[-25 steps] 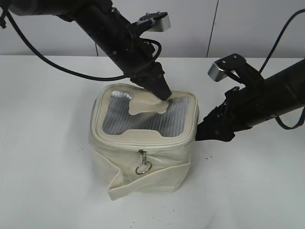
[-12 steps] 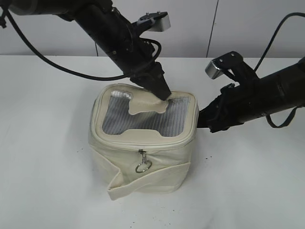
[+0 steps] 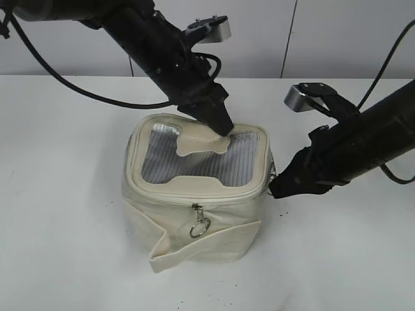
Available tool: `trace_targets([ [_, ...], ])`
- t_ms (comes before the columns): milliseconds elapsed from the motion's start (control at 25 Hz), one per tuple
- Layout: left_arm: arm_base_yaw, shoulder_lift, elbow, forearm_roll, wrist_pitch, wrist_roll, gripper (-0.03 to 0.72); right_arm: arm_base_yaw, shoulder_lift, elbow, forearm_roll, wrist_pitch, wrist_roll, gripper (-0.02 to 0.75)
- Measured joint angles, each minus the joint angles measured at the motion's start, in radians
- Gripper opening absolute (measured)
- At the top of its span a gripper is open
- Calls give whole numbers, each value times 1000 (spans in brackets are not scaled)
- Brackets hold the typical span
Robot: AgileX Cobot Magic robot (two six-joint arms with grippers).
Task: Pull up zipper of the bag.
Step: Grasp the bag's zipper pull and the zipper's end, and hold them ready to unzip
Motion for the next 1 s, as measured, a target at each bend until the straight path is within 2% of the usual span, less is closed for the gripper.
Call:
trace_targets([
  [160,0,0,0,0,0,-16,46,58,-52,0,-110,33,113,-14],
  [440,0,-6,0,16,3,-47,46,258,-105,0,-254,-15,288,-10],
  [640,-1,-8,0,28,23,-47,46,408,-107,1,-280,-62,352,-6],
  [760,-3,-10,1,30,16,-62,46,498,-107,-1,-237,-78,392,-7],
  [1000,-6,-21,3,60,11,-139,46,543,-118,-4,-261,-125,472,-7],
])
